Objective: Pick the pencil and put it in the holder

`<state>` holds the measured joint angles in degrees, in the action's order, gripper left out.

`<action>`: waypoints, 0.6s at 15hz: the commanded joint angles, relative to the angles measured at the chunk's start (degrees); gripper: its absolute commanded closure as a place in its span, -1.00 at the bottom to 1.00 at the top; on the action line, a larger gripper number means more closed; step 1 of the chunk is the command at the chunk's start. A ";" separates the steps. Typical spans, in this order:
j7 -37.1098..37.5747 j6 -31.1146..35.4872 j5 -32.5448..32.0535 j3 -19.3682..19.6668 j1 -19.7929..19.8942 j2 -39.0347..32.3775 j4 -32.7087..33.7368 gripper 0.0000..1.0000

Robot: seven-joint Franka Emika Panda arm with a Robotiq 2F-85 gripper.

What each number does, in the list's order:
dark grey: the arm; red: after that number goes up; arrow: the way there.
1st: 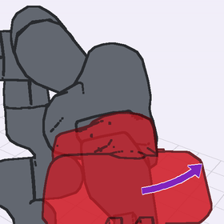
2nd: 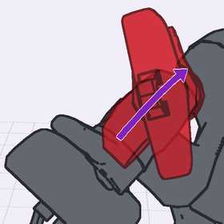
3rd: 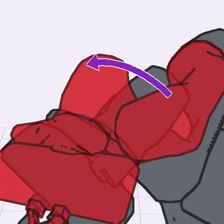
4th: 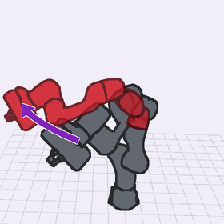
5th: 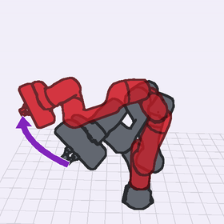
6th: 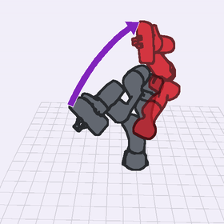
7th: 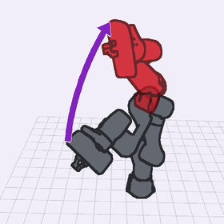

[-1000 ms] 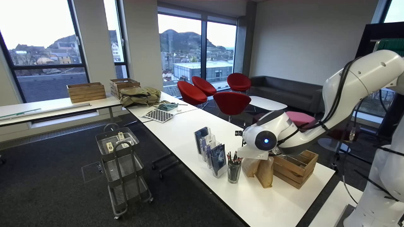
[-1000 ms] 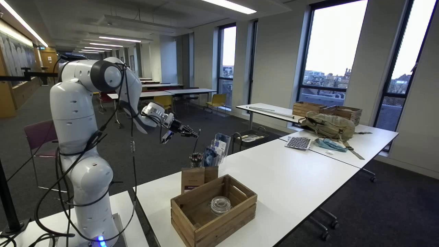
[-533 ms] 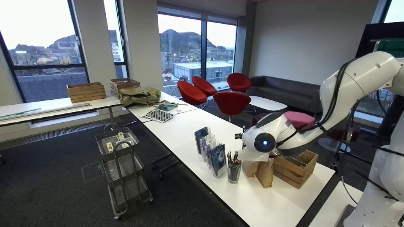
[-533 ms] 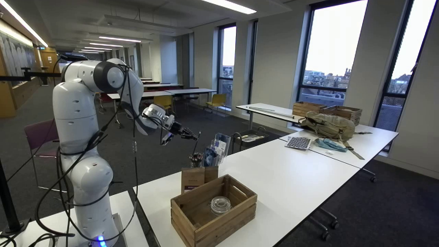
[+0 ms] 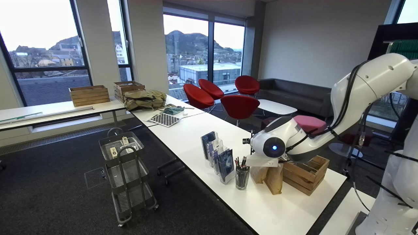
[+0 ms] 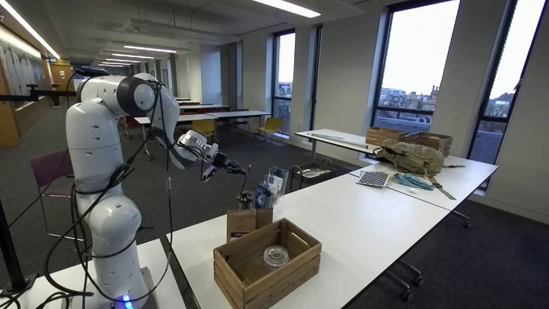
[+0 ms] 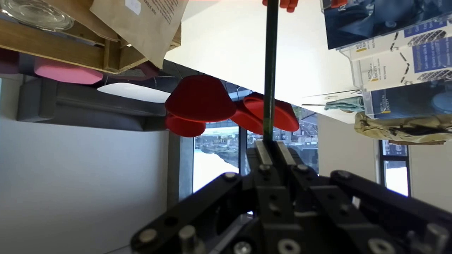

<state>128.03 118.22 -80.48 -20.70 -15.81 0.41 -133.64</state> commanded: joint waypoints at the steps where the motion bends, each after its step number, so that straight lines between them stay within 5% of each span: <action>1: 0.81 -1.07 0.11 -2.60 -4.42 -6.00 5.91 0.97; 9: 0.39 -10.90 -1.18 -5.30 -14.91 -21.84 23.81 0.97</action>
<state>129.10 110.99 -80.43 -26.61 -28.35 -15.59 -117.10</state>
